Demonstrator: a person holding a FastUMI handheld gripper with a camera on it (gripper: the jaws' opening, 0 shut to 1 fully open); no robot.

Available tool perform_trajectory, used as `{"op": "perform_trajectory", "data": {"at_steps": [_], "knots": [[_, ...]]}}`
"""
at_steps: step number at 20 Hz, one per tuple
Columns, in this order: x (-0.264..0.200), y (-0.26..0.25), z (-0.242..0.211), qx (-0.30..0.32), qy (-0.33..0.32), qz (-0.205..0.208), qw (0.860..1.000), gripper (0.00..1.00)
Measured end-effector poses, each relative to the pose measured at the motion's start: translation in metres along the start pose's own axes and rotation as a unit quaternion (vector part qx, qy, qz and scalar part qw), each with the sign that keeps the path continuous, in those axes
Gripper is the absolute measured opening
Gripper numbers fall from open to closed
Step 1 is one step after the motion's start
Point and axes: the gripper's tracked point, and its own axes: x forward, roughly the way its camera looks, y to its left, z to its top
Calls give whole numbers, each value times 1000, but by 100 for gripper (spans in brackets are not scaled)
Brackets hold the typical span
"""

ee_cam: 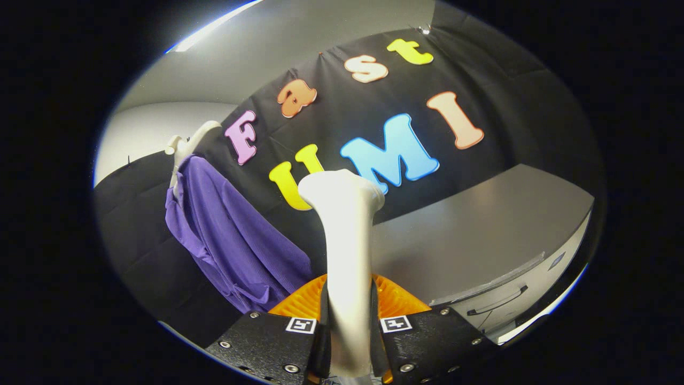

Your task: Iron the clothes twice with a garment steamer, once on the left side and once on the right side.

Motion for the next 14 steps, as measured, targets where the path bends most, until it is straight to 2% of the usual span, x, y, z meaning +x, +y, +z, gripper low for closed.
{"op": "perform_trajectory", "data": {"at_steps": [4,7,14], "knots": [[-28,44,10,-63,-45,-11,997,29],[-38,63,19,-117,-83,-52,988,29],[-44,146,34,-175,-151,-44,972,29]]}}
